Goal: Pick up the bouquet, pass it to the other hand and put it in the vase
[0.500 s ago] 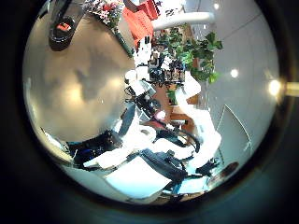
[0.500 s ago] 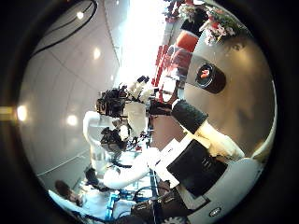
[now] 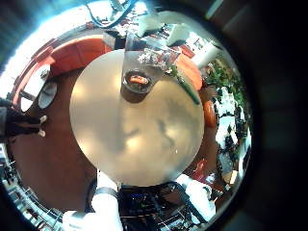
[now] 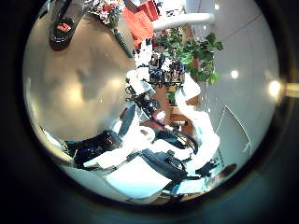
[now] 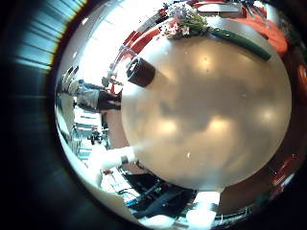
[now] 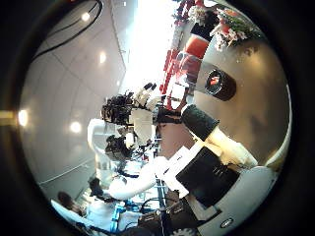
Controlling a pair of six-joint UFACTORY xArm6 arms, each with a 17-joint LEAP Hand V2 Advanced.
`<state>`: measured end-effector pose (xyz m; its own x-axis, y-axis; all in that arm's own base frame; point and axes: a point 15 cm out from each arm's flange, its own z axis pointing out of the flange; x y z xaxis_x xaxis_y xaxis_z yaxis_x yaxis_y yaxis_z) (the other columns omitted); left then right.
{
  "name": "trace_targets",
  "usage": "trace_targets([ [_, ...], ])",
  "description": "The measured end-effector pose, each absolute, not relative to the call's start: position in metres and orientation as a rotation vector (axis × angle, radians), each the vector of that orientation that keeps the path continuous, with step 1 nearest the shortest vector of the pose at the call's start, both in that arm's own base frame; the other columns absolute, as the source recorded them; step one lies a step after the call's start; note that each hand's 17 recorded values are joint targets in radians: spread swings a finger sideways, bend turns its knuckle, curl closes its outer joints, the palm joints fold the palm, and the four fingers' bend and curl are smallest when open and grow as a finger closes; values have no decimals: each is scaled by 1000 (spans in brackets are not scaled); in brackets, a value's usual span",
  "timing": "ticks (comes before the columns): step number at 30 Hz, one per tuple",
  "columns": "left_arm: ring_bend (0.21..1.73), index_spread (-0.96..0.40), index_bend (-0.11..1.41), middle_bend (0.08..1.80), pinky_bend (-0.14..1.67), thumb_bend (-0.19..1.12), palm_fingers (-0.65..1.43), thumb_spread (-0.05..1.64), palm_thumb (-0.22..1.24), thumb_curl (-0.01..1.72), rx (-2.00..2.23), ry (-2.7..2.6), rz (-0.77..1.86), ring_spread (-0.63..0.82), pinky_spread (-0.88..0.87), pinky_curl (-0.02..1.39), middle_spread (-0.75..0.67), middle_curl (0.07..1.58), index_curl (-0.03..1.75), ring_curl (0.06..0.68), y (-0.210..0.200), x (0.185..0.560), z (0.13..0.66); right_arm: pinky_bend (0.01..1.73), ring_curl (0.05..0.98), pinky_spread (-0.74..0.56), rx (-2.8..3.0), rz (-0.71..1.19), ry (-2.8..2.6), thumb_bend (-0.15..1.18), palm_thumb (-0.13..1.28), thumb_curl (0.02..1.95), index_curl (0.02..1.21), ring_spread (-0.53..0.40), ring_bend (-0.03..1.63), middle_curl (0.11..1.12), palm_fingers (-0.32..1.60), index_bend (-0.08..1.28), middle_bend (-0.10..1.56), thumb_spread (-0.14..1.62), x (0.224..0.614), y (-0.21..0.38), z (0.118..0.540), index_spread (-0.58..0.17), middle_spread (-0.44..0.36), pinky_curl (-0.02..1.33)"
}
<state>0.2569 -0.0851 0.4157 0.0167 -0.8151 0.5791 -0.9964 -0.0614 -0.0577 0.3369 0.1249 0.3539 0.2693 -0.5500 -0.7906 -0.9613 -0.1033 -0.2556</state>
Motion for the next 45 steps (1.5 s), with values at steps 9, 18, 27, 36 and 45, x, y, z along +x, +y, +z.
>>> trace_targets([
  [9,494,183,180,195,186,-28,121,973,380,341,1877,-1968,521,581,535,280,434,337,358,197,-93,243,405,297,207,392,-1738,646,1456,-23,665,506,315,152,399,362,383,172,213,1033,352,106,356,-324,42,256],
  [18,490,182,182,192,187,-29,108,975,376,340,1772,-2158,239,580,539,277,436,337,359,196,-104,252,392,294,211,389,-1891,550,1681,-24,675,504,314,155,408,363,379,171,218,1026,363,73,367,-324,52,257],
  [27,491,182,179,194,187,-29,99,985,369,338,1643,-2241,172,587,536,278,446,334,356,198,-113,267,386,293,217,380,-2007,333,1932,-24,676,502,306,108,456,363,414,161,226,1024,406,16,400,-324,37,255],
  [36,489,194,179,194,188,-27,95,993,372,338,1630,-2240,199,588,535,279,448,334,354,199,-101,269,386,318,234,358,-2120,283,2148,-27,657,502,290,66,526,369,382,155,240,1012,480,-54,379,-289,40,260],
  [45,489,195,179,194,188,-27,94,998,376,337,1643,-2200,195,588,535,280,448,333,355,201,-92,270,378,322,245,323,-2159,213,2223,-36,627,497,290,-1,612,381,452,169,291,999,534,-71,303,-273,11,251],
])
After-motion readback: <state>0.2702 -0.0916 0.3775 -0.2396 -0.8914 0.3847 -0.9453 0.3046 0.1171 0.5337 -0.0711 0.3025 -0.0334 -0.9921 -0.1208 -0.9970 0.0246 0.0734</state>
